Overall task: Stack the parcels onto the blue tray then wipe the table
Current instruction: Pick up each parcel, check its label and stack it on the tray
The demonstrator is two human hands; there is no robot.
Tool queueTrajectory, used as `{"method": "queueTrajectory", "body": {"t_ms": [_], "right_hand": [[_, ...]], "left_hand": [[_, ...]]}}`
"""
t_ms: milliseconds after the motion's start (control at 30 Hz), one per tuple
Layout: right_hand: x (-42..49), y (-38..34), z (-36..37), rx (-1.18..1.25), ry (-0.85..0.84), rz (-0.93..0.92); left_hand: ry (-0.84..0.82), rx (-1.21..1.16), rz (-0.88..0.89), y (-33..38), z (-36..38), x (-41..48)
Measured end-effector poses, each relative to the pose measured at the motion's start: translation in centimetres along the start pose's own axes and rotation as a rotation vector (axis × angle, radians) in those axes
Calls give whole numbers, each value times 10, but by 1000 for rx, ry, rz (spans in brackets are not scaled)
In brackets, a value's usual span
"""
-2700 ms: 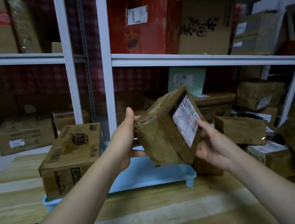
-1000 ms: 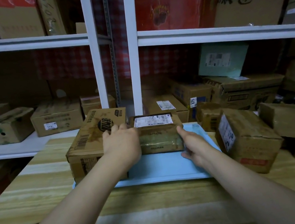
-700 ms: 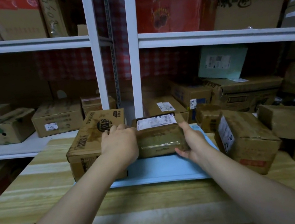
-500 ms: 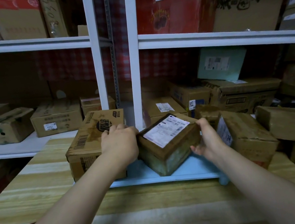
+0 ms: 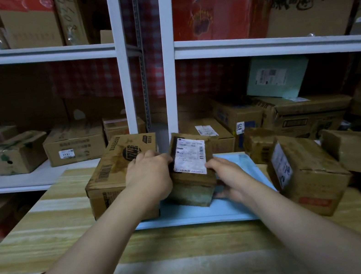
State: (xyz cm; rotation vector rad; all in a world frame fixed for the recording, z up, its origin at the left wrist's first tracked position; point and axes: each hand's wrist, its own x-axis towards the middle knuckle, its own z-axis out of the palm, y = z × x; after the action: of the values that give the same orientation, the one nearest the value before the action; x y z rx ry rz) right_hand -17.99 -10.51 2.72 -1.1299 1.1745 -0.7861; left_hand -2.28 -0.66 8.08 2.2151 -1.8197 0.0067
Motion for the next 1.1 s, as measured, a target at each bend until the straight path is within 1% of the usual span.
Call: {"method": "queueTrajectory", "body": {"t_ms": [67,133,233,400,567,667,733,800,867,967,1033,1100], "right_hand": [[0,-4,8,-21,24,-5],[0,-7,15,-76,79,-12],[-1,-7,26,-91,147,3],[-7,-3,35,-129,31,-12],[-14,0,29,-150,52,56],[-16,2,25,-165,67,53],[-18,0,22,-182,69,55],[-22,-2,17,-202,69,78],[-26,-2,16,-202,60,100],[-33,0,18,-188,46,113],[-36,2,20,-201,36,103],[-38,3,20,-190,30,97]], "left_hand": [[4,-1,-15,-2,0,0],[8,-6,-20,-4,0,0],[8,-5,-18,-5,2,0],[-6,21,-23,-13,2,0],[-1,-25,-24,-15,2,-2],[-7,-100,-33,-14,2,-1],[25,-93,-52,-12,3,-1],[76,44,-117,-10,2,-2],[68,134,-242,-10,-1,-4],[-9,137,-387,-15,-3,-9],[-50,128,-423,-19,-2,-12],[-47,134,-412,-22,-2,-13]]}}
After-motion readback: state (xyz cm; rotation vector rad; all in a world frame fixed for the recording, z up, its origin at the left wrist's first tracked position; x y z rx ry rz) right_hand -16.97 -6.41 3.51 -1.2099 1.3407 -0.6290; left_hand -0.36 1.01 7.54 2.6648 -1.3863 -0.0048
